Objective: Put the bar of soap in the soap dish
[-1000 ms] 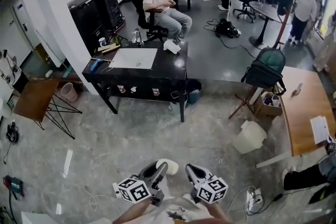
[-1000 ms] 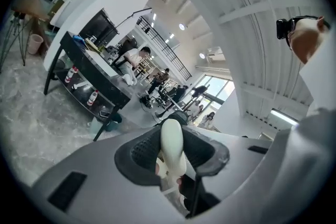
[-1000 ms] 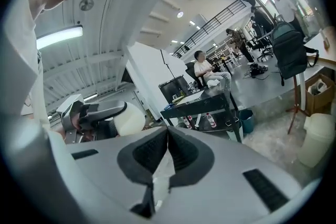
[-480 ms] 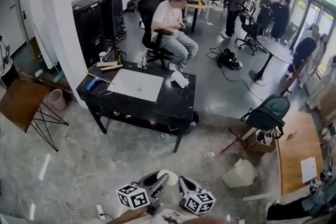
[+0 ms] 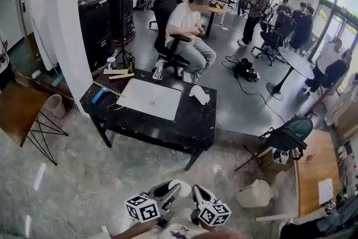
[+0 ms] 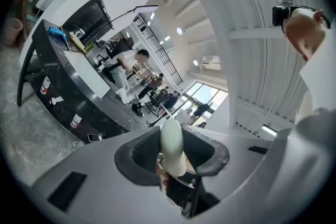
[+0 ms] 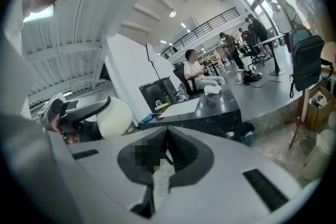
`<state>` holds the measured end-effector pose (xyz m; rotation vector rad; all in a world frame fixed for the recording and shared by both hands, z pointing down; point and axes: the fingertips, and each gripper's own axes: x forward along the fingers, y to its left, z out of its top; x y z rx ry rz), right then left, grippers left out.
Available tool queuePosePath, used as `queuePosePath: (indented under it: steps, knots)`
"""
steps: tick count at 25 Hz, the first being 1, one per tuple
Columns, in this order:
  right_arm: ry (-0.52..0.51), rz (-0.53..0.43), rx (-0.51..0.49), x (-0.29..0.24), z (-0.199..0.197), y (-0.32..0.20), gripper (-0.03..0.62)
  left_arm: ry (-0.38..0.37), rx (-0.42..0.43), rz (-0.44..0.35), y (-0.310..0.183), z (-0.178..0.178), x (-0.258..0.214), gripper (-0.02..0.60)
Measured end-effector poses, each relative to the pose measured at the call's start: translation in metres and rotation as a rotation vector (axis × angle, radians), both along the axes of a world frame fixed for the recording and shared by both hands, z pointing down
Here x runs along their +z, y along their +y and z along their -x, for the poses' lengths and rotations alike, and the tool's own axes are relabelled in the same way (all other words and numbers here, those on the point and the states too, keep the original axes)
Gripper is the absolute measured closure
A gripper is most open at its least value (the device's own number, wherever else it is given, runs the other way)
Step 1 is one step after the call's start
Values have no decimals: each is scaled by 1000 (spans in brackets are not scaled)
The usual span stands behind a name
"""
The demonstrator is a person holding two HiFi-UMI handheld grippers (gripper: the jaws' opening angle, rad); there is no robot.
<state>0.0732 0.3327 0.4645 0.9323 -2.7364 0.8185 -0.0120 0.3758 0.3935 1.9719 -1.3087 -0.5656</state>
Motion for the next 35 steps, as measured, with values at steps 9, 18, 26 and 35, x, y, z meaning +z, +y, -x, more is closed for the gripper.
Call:
queuePosePath:
  steps: [9,18,26,35]
  knots:
    - [6,13,-42,9,37,-34,586,38,-61,20,-37,45,9,453]
    - [-20,16,-105,20,81,-143,586,63,-148,48,-126,90,22,453]
    - [-50,-5,-118,6,96,-279,586,-2,-182,39,-257,112,3,453]
    - [-96,-34,-135,-7,97,-395,586,8,-92,79,-380,85,4,453]
